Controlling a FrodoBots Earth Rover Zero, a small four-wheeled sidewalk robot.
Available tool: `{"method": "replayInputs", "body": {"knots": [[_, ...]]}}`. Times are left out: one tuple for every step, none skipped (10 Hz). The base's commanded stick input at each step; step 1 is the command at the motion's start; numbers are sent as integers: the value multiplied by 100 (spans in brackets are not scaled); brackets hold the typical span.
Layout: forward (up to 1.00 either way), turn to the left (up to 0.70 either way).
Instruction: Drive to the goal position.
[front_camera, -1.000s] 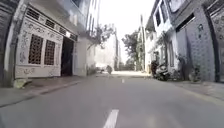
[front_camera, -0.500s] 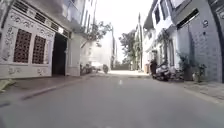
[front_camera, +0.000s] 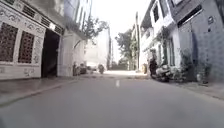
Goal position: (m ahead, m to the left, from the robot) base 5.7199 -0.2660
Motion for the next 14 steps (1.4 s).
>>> {"method": "replayInputs", "body": {"knots": [[100,6],[100,6],[100,-22],[100,-34],[100,-27],[100,0],[100,6],[100,6],[100,-17],[100,-31],[100,-34],[100,-25],[100,6],[100,6]]}}
